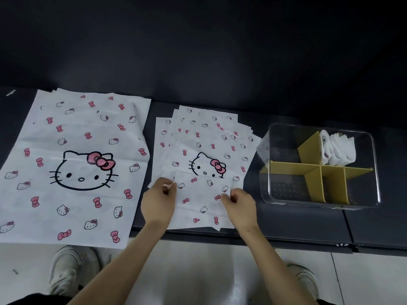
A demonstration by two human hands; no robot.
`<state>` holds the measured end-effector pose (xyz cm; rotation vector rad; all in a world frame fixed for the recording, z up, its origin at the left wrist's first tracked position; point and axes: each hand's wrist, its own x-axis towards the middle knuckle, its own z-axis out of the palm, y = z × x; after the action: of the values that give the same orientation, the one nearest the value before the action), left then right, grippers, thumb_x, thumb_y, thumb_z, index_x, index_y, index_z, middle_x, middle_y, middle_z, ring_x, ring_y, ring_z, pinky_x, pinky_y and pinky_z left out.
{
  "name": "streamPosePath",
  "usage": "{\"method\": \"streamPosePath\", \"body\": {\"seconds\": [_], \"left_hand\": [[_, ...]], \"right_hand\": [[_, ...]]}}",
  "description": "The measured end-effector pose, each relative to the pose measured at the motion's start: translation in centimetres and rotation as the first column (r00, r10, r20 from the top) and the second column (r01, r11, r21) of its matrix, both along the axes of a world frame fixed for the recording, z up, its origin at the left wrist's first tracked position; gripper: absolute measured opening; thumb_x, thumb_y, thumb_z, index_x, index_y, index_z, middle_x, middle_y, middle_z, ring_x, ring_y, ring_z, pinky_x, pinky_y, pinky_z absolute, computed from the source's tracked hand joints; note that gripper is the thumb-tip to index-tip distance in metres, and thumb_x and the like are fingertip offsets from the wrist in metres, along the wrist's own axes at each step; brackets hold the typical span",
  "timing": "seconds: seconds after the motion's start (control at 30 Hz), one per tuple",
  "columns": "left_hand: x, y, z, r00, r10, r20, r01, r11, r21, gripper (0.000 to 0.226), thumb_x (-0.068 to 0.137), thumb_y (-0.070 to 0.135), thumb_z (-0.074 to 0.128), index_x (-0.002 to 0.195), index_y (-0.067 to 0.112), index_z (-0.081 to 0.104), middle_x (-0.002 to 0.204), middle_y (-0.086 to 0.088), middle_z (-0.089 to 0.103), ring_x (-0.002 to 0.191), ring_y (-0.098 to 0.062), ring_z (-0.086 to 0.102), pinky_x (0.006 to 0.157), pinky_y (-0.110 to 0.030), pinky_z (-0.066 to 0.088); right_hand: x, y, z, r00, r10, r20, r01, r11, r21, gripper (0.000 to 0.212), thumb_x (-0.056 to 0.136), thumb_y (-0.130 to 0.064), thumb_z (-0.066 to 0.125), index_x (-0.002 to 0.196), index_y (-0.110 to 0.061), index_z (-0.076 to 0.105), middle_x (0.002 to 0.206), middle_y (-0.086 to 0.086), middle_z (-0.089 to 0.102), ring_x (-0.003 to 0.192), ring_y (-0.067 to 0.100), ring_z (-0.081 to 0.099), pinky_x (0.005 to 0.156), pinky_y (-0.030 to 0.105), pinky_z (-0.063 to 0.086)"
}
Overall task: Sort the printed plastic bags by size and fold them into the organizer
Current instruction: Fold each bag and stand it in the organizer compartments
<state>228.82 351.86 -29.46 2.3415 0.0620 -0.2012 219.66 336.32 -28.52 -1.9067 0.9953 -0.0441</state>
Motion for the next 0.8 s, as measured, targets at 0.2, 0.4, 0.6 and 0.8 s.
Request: {"method": "streamPosePath", "body": {"seconds": [0.2,0.4,0.6,0.8], "left_hand": [[0.1,0.6,-1.1,0.822,-0.397,0.407,0.215,0.88,0.424,0.029,0.069,0.002,0.074,0.096,0.004,0.065,0.086,-0.018,0.059,0.06,-0.033,0.055,0.056,-0.035,0.042],[0.5,0.4,-3.0,0.503,-0.744,0.439,0.506,0.666,0.549,0.053,0.048,-0.018,0.079,0.099,-0.005,0.069,0.113,-0.022,0.064,0.11,-0.032,0.043,0.101,-0.043,0.038],[-0.2,1.4,-3.5,0.555,-0.803,0.217,0.664,0.585,0.466,0.049,0.094,0.014,0.026,0.14,0.002,0.037,0.144,-0.014,0.043,0.137,-0.02,0.028,0.117,-0.026,0.008],[-0.4,1.4,-3.2,0.557,-0.809,0.188,0.681,0.575,0.454,0.058,0.102,0.044,0.018,0.147,0.009,0.031,0.153,-0.01,0.028,0.143,-0.02,0.018,0.117,-0.035,0.01]], "right_hand": [[0.2,-0.2,-0.1,1.0,0.028,-0.005,-0.028,1.0,-0.014,0.044,0.085,-0.01,0.059,0.055,-0.014,0.028,0.052,-0.003,0.029,0.052,0.012,0.024,0.046,0.02,0.025],[0.3,-0.3,-0.1,0.997,0.075,-0.031,-0.076,0.996,-0.051,0.046,0.086,-0.012,0.059,0.052,-0.015,0.028,0.049,-0.003,0.03,0.049,0.01,0.025,0.047,0.02,0.024],[0.2,-0.3,-0.3,0.997,0.07,-0.024,-0.071,0.997,-0.037,0.044,0.086,-0.012,0.058,0.054,-0.015,0.028,0.051,-0.003,0.03,0.051,0.011,0.024,0.046,0.018,0.023],[0.1,-0.3,-0.3,0.998,0.06,-0.019,-0.061,0.998,-0.032,0.043,0.086,-0.01,0.058,0.055,-0.014,0.028,0.052,-0.003,0.031,0.051,0.011,0.024,0.046,0.019,0.024]]}}
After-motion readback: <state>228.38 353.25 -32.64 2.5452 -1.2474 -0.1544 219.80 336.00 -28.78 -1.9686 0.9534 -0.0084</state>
